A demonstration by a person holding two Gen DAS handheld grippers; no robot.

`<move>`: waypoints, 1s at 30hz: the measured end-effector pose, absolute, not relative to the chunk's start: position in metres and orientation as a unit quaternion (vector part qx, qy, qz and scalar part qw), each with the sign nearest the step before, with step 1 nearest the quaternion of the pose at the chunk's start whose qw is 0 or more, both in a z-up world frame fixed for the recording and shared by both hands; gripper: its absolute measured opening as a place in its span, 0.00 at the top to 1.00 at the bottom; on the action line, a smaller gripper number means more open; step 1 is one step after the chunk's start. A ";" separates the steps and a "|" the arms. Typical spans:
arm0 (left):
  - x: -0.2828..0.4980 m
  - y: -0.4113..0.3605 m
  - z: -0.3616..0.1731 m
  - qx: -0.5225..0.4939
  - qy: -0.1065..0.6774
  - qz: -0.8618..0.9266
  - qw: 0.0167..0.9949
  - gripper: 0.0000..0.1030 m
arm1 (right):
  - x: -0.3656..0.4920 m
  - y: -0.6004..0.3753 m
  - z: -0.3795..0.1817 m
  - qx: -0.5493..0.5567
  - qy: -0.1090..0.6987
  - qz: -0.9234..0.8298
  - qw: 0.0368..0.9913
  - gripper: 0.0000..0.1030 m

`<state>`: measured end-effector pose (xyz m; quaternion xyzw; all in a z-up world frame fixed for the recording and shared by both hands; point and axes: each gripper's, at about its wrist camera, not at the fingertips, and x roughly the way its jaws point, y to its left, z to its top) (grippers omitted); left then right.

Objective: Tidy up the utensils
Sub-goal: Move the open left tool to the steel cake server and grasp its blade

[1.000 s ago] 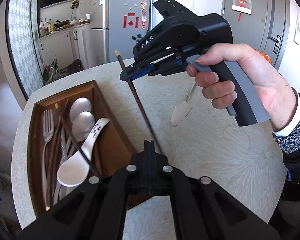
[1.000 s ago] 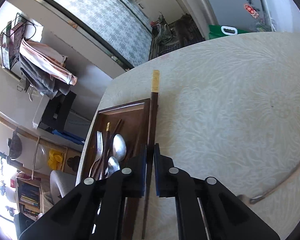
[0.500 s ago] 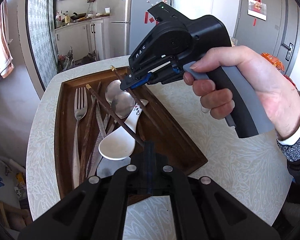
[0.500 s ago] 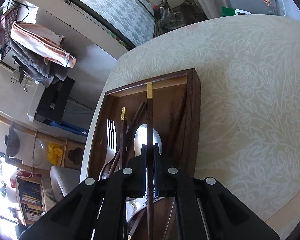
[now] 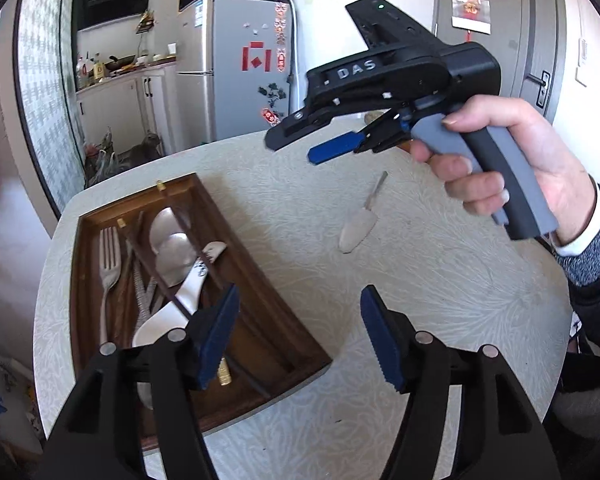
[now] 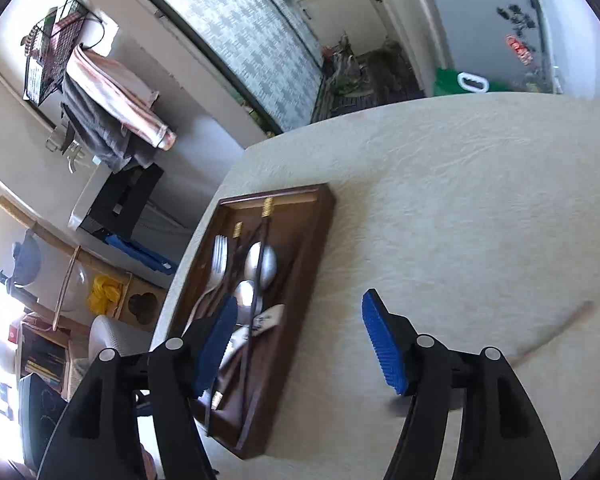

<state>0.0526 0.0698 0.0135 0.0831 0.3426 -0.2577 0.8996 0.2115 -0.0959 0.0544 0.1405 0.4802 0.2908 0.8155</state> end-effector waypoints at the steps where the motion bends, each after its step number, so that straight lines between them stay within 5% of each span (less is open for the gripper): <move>1: 0.057 0.061 0.011 0.089 0.347 -0.262 0.896 0.36 | 0.213 -0.114 0.053 0.149 0.479 0.283 0.817 0.35; 14: 0.135 -0.048 -0.014 0.150 0.387 -0.311 0.855 0.36 | 0.237 -0.256 -0.006 0.270 0.482 0.235 0.800 0.35; 30: 0.203 -0.125 -0.044 0.182 0.411 -0.315 0.836 0.52 | 0.237 -0.292 -0.013 0.314 0.471 0.222 0.794 0.35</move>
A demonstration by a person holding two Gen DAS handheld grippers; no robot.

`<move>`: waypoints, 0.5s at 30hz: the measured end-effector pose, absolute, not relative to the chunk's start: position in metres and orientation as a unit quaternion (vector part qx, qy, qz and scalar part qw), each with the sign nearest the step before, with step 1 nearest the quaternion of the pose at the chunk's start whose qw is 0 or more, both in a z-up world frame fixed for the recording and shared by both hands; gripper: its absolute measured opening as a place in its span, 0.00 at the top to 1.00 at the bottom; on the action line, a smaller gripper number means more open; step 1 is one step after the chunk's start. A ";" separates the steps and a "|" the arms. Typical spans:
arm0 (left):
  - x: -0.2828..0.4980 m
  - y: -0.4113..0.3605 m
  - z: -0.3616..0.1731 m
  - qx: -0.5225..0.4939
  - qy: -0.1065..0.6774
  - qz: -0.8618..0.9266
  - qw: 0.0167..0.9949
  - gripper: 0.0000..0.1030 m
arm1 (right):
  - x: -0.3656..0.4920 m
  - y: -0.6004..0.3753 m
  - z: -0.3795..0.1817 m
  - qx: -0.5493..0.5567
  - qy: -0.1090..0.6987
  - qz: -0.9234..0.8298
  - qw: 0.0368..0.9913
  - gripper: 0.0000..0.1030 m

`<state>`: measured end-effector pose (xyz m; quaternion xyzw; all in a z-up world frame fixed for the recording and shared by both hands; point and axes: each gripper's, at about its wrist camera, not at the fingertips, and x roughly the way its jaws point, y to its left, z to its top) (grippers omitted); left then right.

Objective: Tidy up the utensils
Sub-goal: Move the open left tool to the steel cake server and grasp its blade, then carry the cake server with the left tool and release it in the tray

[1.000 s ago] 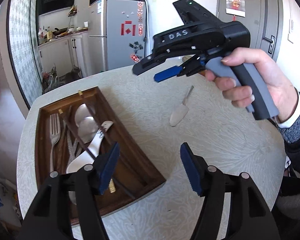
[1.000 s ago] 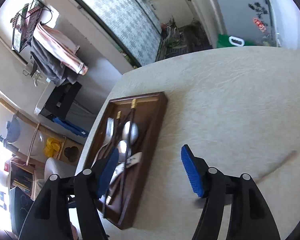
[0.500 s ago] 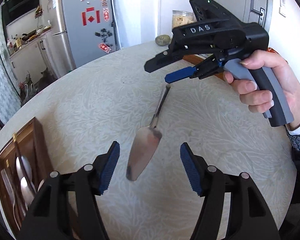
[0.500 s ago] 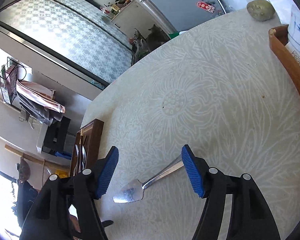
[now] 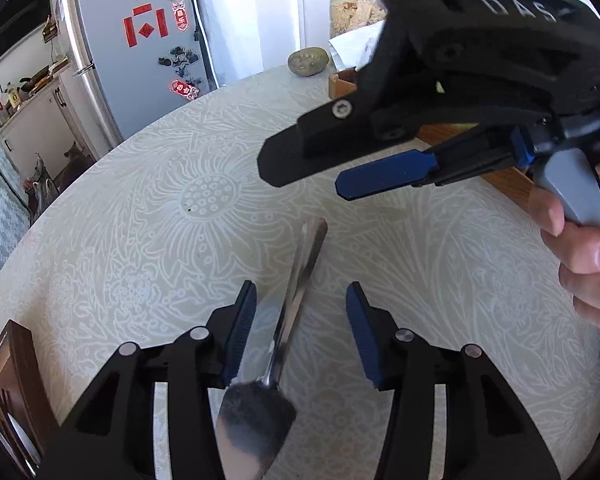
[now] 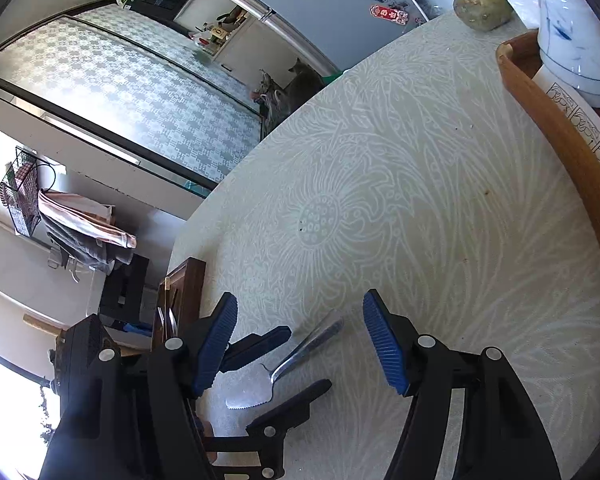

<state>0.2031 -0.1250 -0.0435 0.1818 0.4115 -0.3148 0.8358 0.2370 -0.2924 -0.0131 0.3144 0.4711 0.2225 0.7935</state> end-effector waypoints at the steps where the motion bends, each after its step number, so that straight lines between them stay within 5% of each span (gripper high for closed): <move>1: 0.204 -0.126 -0.043 0.176 0.413 -0.318 0.835 0.63 | 0.237 -0.294 -0.015 0.317 0.473 0.221 0.792 0.35; 3: 0.203 -0.128 -0.042 0.174 0.412 -0.317 0.836 0.84 | 0.238 -0.296 -0.019 0.324 0.478 0.220 0.786 0.35; 6: 0.199 -0.131 -0.043 0.181 0.410 -0.313 0.837 0.91 | 0.239 -0.292 -0.025 0.332 0.487 0.227 0.775 0.37; 9: 0.198 -0.130 -0.042 0.166 0.406 -0.312 0.842 0.91 | 0.238 -0.288 -0.028 0.333 0.491 0.238 0.769 0.41; 15: 0.193 -0.117 -0.037 0.121 0.405 -0.328 0.845 0.91 | 0.240 -0.282 -0.034 0.329 0.502 0.244 0.761 0.70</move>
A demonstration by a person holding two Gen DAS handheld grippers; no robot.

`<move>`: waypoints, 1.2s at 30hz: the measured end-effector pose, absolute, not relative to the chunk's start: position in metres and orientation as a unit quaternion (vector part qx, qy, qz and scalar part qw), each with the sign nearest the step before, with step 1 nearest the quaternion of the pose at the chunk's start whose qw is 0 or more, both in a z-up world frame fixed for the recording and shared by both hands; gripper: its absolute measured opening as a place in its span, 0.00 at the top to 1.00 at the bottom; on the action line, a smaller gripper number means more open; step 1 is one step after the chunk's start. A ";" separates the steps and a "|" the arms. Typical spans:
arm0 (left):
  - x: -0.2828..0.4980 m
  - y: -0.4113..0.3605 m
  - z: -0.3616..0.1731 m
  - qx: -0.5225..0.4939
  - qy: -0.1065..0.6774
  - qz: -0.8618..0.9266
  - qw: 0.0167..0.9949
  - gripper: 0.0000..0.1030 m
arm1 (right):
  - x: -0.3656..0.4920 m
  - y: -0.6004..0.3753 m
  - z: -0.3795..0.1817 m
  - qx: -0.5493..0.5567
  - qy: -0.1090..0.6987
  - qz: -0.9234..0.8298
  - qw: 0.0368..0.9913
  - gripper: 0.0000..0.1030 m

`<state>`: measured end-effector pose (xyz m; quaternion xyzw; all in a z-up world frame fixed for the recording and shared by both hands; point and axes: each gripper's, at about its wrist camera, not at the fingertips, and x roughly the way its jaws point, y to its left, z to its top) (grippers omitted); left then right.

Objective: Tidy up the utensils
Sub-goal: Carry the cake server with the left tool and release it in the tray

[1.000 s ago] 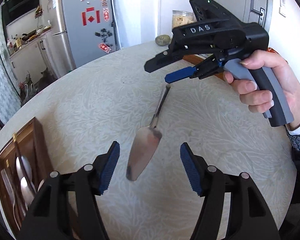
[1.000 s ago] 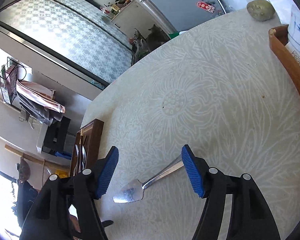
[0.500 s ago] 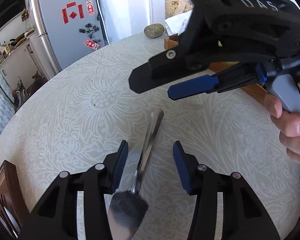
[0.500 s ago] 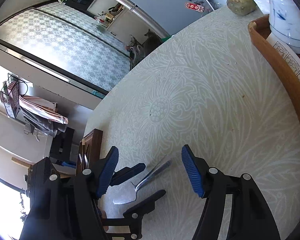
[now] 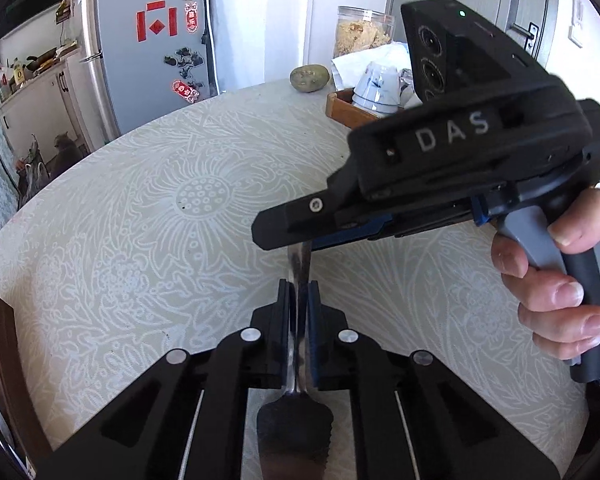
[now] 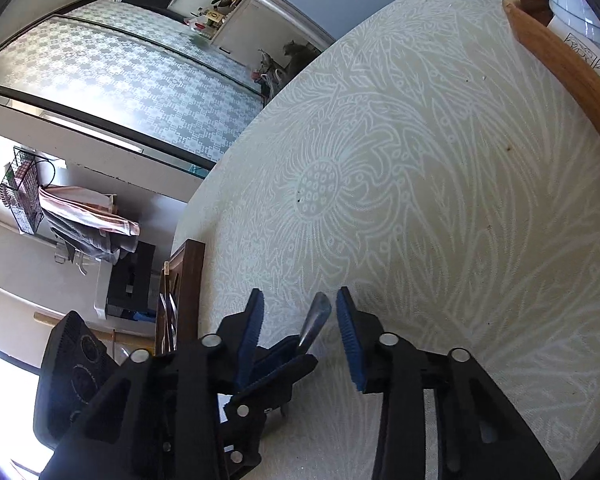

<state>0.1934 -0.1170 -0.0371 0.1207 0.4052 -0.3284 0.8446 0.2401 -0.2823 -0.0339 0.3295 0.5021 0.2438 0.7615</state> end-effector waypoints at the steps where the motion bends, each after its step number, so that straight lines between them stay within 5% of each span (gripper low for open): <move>1: 0.193 -0.114 -0.036 0.114 0.405 -0.330 0.845 0.91 | 0.240 -0.283 -0.035 0.329 0.502 0.242 0.762 0.77; 4: 0.192 -0.110 -0.033 0.103 0.407 -0.335 0.844 0.91 | 0.241 -0.281 -0.035 0.328 0.501 0.245 0.763 0.91; 14: 0.179 -0.090 -0.006 0.090 0.383 -0.334 0.856 0.91 | 0.233 -0.270 -0.007 0.343 0.479 0.279 0.758 0.98; 28: 0.141 0.022 0.061 0.062 0.345 -0.259 0.900 0.92 | 0.224 -0.140 0.069 0.298 0.469 0.355 0.751 0.99; 36: 0.145 0.096 0.049 0.032 0.378 -0.196 0.904 0.92 | 0.240 -0.042 0.051 0.265 0.505 0.387 0.725 0.98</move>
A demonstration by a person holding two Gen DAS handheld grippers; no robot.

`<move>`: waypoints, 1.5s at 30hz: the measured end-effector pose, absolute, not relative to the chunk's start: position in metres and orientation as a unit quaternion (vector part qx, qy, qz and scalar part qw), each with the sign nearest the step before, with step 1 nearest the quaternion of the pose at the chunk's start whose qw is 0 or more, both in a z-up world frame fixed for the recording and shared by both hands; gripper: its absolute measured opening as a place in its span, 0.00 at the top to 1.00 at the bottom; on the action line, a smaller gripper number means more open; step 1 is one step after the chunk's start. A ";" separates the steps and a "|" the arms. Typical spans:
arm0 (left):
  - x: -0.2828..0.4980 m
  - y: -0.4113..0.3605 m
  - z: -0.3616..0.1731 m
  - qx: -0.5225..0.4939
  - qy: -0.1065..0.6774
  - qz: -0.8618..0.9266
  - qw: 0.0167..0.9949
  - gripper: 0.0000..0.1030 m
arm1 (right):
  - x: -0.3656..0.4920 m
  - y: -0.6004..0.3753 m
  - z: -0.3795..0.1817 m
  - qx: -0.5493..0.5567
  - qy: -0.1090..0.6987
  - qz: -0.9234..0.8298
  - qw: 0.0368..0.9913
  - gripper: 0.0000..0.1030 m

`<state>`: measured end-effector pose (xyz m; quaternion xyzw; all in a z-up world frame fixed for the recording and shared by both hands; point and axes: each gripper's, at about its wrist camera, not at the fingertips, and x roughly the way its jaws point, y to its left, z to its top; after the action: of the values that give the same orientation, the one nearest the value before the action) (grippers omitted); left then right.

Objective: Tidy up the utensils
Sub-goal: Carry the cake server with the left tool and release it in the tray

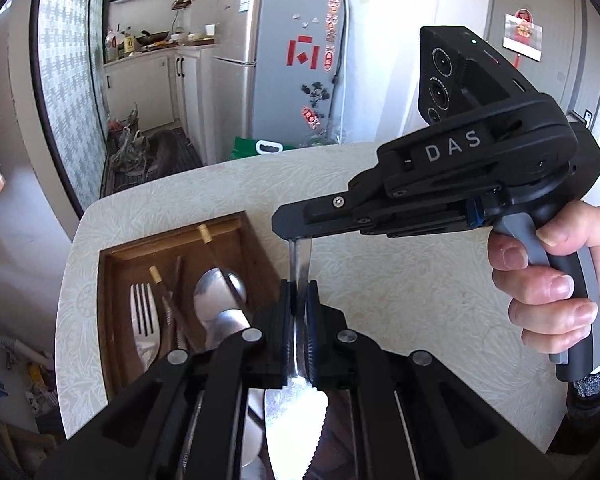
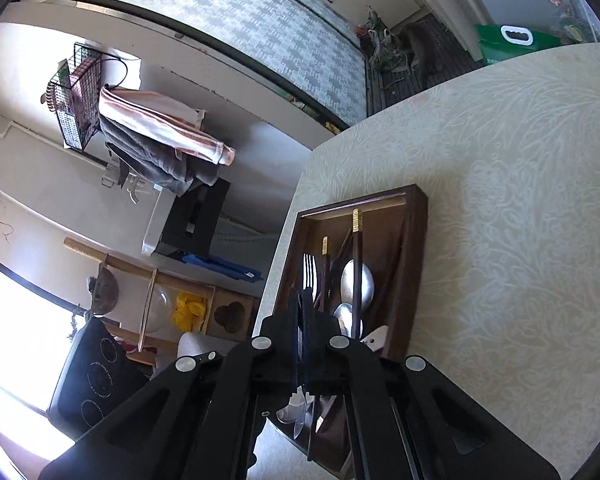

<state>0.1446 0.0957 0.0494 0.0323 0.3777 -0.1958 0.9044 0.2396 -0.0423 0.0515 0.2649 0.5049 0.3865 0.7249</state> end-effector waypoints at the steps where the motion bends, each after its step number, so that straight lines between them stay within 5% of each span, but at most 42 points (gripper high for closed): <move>1: 0.147 0.101 0.045 0.028 0.383 -0.192 0.903 0.92 | 0.243 -0.035 0.046 0.263 0.511 0.385 0.722 0.98; 12: 0.156 0.108 0.016 0.022 0.410 -0.178 0.894 0.91 | 0.267 -0.007 0.015 0.216 0.546 0.347 0.731 0.89; 14: 0.154 0.106 0.013 0.027 0.411 -0.176 0.894 0.91 | 0.267 -0.008 0.012 0.214 0.550 0.348 0.728 0.63; 17: 0.152 0.108 0.010 0.019 0.413 -0.170 0.894 0.90 | 0.265 -0.012 0.011 0.212 0.551 0.342 0.731 0.44; 19: 0.153 0.107 0.009 0.015 0.418 -0.168 0.893 0.63 | 0.262 -0.015 0.011 0.204 0.555 0.338 0.732 0.34; 24: 0.129 0.096 0.016 0.013 0.413 -0.175 0.893 0.28 | 0.243 -0.033 0.018 0.171 0.548 0.330 0.749 0.31; 28: 0.108 0.082 0.016 0.013 0.414 -0.180 0.892 0.17 | 0.217 -0.055 0.017 0.138 0.541 0.316 0.767 0.28; 37: 0.058 0.055 0.003 0.020 0.408 -0.161 0.899 0.06 | 0.155 -0.111 0.008 0.094 0.507 0.297 0.804 0.22; 45: 0.015 0.058 0.015 0.023 0.351 -0.121 0.928 0.03 | 0.076 -0.121 0.017 -0.001 0.382 0.292 0.877 0.21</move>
<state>0.0148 0.0576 0.0151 0.0230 0.3508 -0.1209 0.9283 0.0755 -0.1206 0.0166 -0.0014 0.3819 0.2916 0.8770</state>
